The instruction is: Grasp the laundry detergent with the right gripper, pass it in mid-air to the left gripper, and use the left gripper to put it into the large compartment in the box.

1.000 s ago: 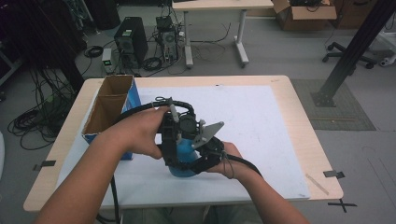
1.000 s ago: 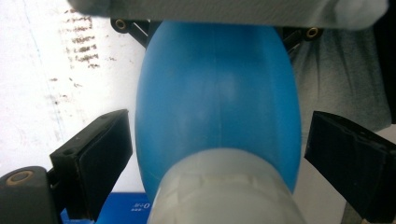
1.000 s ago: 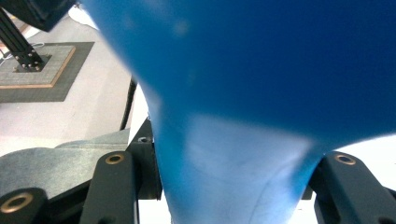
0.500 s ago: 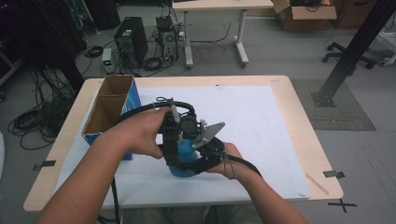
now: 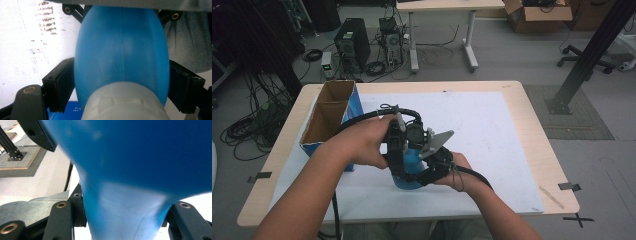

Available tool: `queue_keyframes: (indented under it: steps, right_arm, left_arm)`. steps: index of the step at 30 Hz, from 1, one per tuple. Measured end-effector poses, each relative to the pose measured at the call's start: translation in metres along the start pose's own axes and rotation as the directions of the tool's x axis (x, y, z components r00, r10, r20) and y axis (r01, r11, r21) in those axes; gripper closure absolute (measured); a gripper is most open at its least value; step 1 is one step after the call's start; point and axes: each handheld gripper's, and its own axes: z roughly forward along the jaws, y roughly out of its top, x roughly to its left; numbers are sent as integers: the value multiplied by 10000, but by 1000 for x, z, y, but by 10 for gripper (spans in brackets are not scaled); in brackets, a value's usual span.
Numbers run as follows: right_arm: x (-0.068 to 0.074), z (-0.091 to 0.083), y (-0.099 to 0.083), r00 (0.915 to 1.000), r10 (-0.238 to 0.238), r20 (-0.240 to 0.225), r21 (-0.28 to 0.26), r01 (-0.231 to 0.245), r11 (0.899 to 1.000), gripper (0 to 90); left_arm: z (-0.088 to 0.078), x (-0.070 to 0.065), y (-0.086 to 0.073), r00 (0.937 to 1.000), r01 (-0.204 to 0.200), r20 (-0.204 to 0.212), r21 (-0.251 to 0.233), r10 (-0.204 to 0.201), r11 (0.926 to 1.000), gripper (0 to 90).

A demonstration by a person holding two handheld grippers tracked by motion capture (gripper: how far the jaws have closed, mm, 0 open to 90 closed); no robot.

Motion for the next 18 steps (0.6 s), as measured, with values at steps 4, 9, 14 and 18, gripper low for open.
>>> queue_keyframes:
  steps: [4, 9, 14, 18]
  right_arm:
    - [0, 0, 0, 10000, 12, -7, -7, -12, 10000, 451]
    - [0, 0, 1, 10000, -73, 32, -61, 73, 10000, 451]
    - [1, 0, 0, 10000, -4, 3, -30, 4, 10000, 451]
    - [1, 0, 1, 10000, -84, 25, -87, 84, 9999, 452]
  left_arm:
    - [0, 0, 0, 10000, -9, -10, -17, 9, 10000, 198]
    - [0, 0, 0, 10000, -27, 2, 10, 27, 10000, 229]
    - [0, -1, 0, 10000, -30, -42, 24, 30, 10000, 248]
    - [-1, -2, 1, 9999, -97, -95, -3, 97, 10000, 278]
